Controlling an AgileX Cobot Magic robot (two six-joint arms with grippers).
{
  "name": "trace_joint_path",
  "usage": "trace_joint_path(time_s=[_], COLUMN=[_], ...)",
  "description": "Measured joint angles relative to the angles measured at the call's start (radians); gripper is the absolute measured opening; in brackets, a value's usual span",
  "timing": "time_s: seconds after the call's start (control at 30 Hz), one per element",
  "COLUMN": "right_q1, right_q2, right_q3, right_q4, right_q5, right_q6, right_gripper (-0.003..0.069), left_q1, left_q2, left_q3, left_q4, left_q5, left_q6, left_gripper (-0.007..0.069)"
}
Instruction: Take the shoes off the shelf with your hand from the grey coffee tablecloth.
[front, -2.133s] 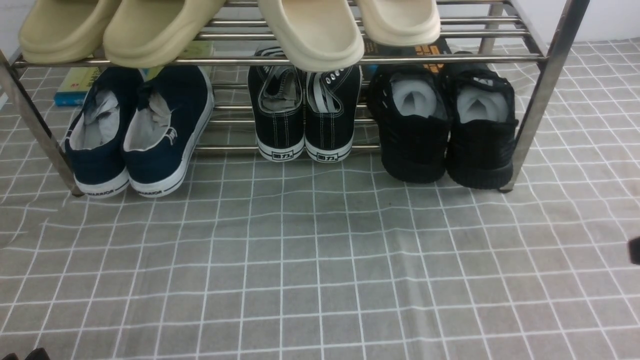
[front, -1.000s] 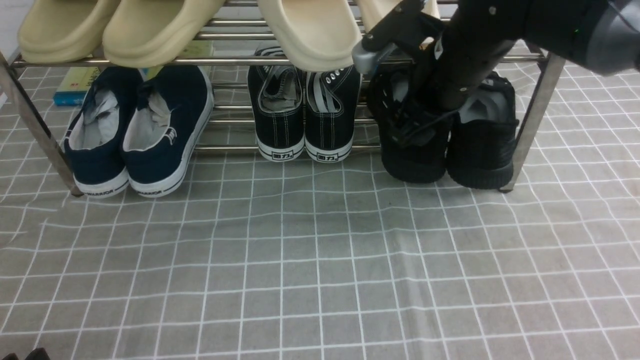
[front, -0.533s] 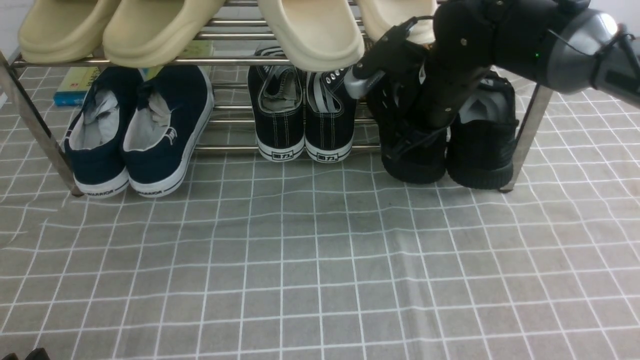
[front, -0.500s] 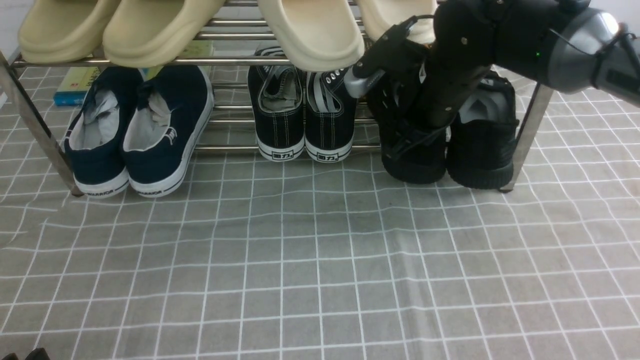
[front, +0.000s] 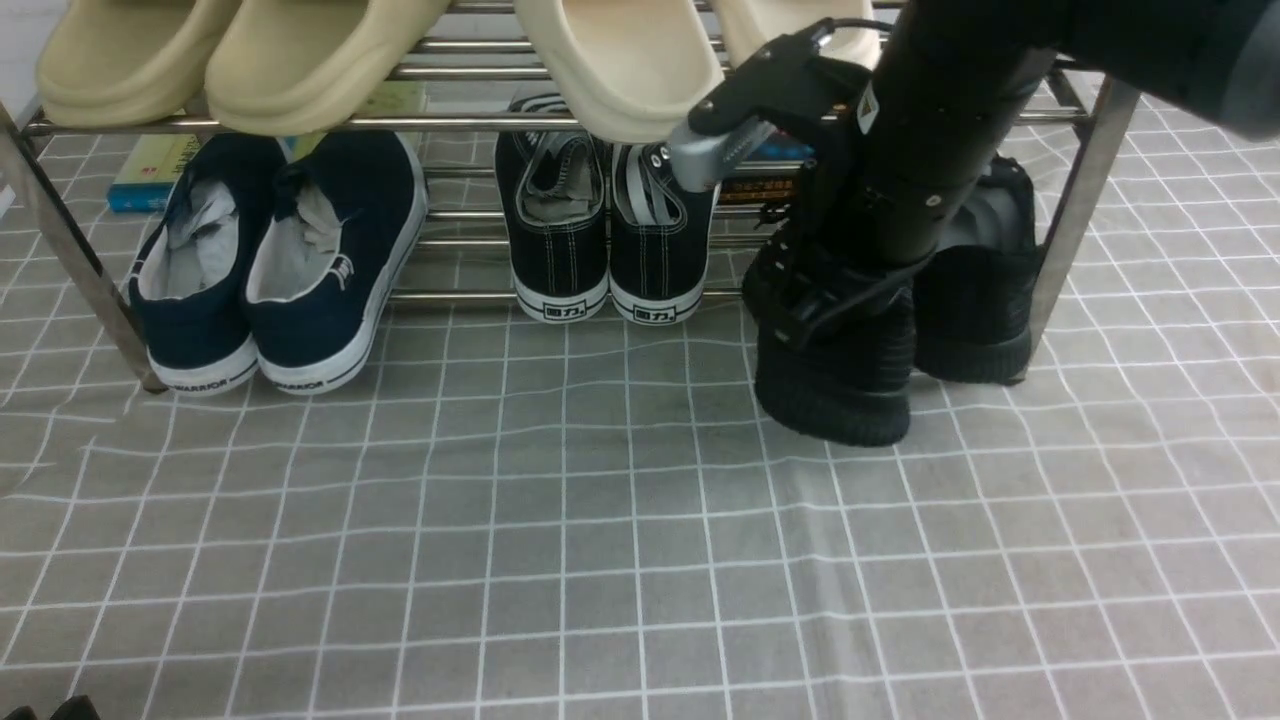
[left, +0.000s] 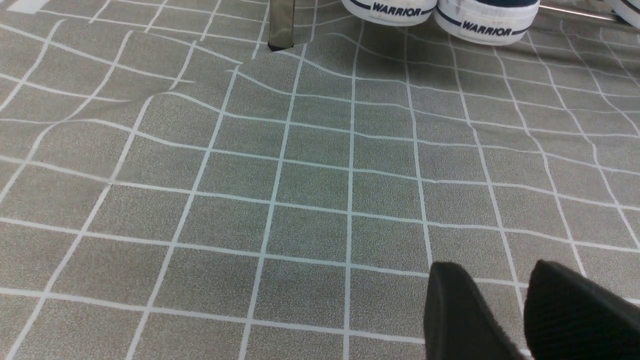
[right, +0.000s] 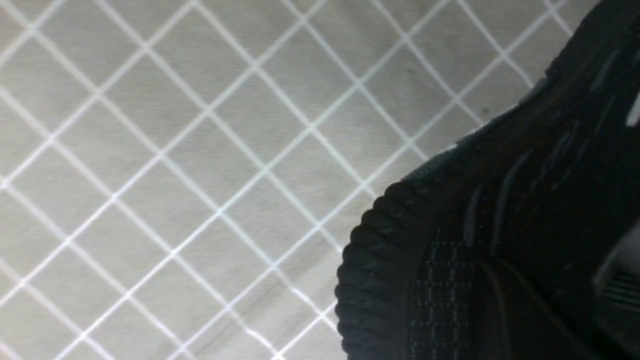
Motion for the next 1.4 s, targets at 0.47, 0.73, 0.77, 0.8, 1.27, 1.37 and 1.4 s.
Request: trace_joint_path(time_s=[0.47,0.73,0.77,0.8,1.27,1.37,1.4], right_q1=[0.128,0.129,0.129,0.129,0.129,0.129,0.129], right_q2=[-0.147,-0.148,-0.156,-0.162,-0.21,-0.21,-0.207], right_q3=[0.346,0.408,0.407,0.405,0.378,0.407,0.418], right_q4=[0.04,0.002,-0.002,-0.004,-0.052,-0.038,-0.033], right_q5=[-0.011,-0.06,-0.046,-0.035,-0.157,-0.174,-0.178], right_q6=[0.079,0.066,0.061,0.06,0.053,0.053,0.053], right_gripper=[0.0018,0.0019,0.002,0.0019,0.0022,0.003,0.0038], left_q1=[0.0,0.0,0.0,0.0,0.0,0.0,0.0], left_q2=[0.0,0.0,0.0,0.0,0.0,0.0,0.0], left_q3=[0.0,0.0,0.0,0.0,0.0,0.0,0.0], left_q4=[0.0,0.004,0.004,0.004,0.005,0.005,0.005], left_q5=[0.0,0.0,0.0,0.0,0.0,0.0,0.0], left_q6=[0.0,0.0,0.0,0.0,0.0,0.0,0.0], left_gripper=[0.0239,0.0239,0.0239,0.0239,0.0239,0.0239,0.0239])
